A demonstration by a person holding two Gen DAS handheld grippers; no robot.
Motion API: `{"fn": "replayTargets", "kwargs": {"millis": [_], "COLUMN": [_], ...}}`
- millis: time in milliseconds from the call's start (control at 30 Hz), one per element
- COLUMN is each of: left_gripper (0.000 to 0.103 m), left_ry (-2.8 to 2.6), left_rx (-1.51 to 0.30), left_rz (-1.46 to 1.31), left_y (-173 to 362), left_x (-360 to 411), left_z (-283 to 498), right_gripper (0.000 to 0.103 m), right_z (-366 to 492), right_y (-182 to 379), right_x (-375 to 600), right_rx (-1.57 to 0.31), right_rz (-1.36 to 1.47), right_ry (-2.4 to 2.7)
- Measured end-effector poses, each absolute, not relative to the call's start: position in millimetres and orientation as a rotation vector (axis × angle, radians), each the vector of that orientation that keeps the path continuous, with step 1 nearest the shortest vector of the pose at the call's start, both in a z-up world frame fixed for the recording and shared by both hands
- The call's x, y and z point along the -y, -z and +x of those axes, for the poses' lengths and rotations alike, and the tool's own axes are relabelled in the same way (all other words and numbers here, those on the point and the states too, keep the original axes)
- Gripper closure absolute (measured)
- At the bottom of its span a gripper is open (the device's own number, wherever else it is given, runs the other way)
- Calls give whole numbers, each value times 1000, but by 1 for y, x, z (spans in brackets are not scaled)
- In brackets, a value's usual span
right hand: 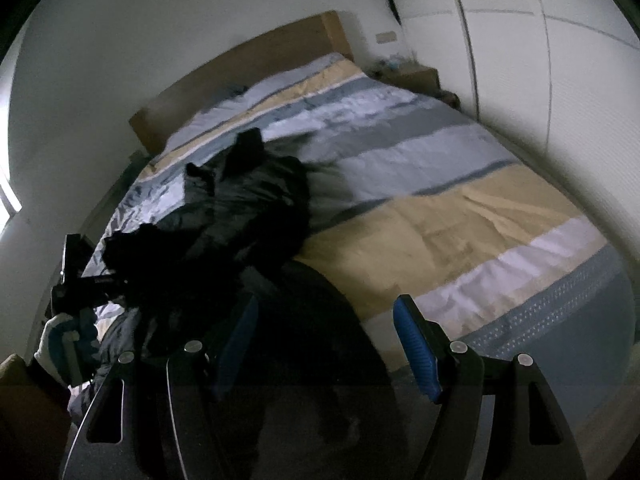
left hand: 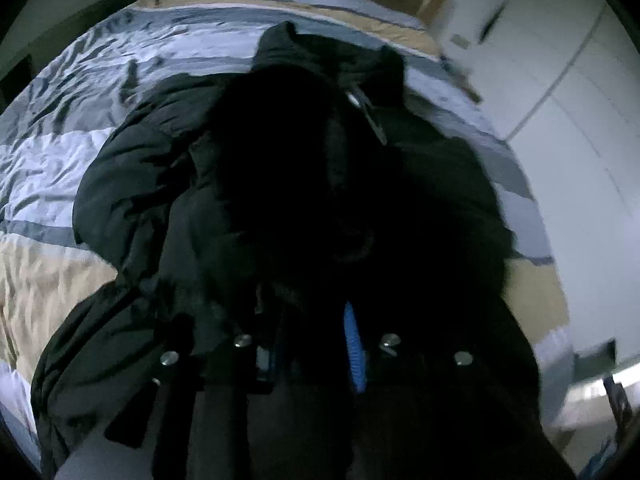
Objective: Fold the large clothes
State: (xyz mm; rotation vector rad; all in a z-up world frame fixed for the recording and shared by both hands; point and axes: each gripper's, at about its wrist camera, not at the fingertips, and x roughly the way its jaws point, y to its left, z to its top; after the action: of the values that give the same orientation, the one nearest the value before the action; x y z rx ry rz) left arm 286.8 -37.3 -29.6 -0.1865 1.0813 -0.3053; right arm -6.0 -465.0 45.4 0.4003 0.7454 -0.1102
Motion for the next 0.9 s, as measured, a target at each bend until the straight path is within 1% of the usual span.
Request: {"fn": "replayTargets", "kwargs": {"millis": [233,367,433,500,600,767,900], "left_gripper": [75,65,65,65,65,65,65], "left_ry": [342,259,219,193,140,63,22], "left_rx": [-990,-950,-935,-928,-914,-866,-894], "left_rz": [-226,-206,-219,-225,-228,-213,-191], "left_y": [-28,-53,-55,-51,-30,25,66], "left_x": [-22,-68,-89,-100,-113,-111,-106], "left_z": [251,258,270,284,313,374,401], "right_gripper": [29,27,27,27,27,27,27], "right_z": [6,33,57,86,140,222,271], "right_y": [-88,-101,-100,-94,-80,-54,-17], "right_x": [403,359,337,317,286,227,190], "right_rx": [-719,-711,-717,-727,-745,-715,-724], "right_rz": [292,220,183,155,125,32,-8], "right_ry": [13,-68,-113,-155,-232,-388,-484]}}
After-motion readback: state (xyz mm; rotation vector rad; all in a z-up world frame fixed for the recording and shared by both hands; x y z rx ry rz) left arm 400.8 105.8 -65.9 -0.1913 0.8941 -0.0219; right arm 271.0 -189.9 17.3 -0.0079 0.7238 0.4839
